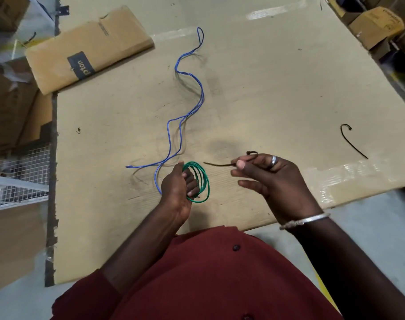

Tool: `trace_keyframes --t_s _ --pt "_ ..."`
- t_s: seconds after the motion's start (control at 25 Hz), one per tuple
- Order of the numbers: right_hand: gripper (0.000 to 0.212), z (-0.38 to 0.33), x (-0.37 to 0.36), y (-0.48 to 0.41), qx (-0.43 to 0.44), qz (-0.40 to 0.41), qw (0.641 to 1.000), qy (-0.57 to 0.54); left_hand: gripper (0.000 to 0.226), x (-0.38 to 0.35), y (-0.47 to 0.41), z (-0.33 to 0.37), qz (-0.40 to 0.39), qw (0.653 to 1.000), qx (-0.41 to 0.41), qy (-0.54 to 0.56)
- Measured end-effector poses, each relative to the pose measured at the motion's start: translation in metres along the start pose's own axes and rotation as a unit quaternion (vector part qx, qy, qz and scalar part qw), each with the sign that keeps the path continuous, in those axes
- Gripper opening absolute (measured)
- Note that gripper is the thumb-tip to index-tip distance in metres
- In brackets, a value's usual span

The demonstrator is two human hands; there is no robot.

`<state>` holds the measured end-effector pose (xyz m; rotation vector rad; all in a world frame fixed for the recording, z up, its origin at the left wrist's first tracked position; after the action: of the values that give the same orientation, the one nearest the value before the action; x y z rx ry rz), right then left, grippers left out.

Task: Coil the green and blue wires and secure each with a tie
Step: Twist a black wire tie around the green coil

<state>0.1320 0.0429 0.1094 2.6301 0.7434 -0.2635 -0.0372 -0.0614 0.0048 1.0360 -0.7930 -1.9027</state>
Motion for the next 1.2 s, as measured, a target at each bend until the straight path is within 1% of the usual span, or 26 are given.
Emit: trace_keyframes --t_s 0.12,0.2,0.28,0.44,0.56,0.64,0.72,0.84,0.92,1.0,1.2 --pt "0.008 0.003 -0.019 0.015 0.029 -0.007 0.995 0.098 0.049 -0.003 0.002 -0.001 -0.002 1.0 -0.004 -0.012" --pt "0.006 0.01 -0.021 0.015 0.04 0.007 0.988 0.148 0.049 -0.005 0.003 -0.001 -0.008 1.0 -0.005 -0.02" --pt "0.009 0.015 -0.021 0.014 0.057 0.018 0.979 0.194 0.05 -0.005 0.005 0.0 -0.013 0.999 -0.009 -0.035" --pt "0.016 0.018 -0.022 0.017 0.133 0.033 0.954 0.268 0.055 -0.006 0.008 0.0 -0.037 0.996 -0.014 -0.079" --pt "0.019 0.013 -0.02 0.02 0.191 0.071 0.935 0.29 0.059 -0.006 0.009 0.001 -0.053 0.997 -0.011 -0.048" --pt "0.025 0.01 -0.019 0.022 0.208 0.087 0.929 0.293 0.061 -0.006 0.009 0.002 -0.054 0.998 -0.009 -0.038" --pt "0.026 0.012 -0.019 0.023 0.212 0.089 0.927 0.297 0.061 -0.007 0.009 0.001 -0.06 0.998 -0.001 -0.033" --pt "0.015 0.02 -0.022 0.02 0.211 0.064 0.92 0.325 0.061 -0.011 0.009 0.0 -0.103 0.994 0.019 0.011" --pt "0.01 0.025 -0.024 0.018 0.209 0.046 0.914 0.346 0.054 -0.013 0.01 0.002 -0.121 0.992 0.023 0.025" --pt "0.009 0.027 -0.026 0.016 0.206 0.039 0.911 0.356 0.047 -0.014 0.012 0.004 -0.12 0.992 0.021 0.014" --pt "0.01 0.027 -0.027 0.016 0.189 0.04 0.923 0.333 0.043 -0.016 0.011 0.004 -0.127 0.991 0.037 0.035"
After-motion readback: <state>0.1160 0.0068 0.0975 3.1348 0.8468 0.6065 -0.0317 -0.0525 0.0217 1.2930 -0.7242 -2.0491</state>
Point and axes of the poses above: each hand's wrist, its own y-axis away from the middle knuckle, its own x-axis out of the back of the hand, z = x × y, the point moved 5 cm from there along -y, towards the middle knuckle, and after that the axes turned 8 degrees about x, right-handed, at the moved point
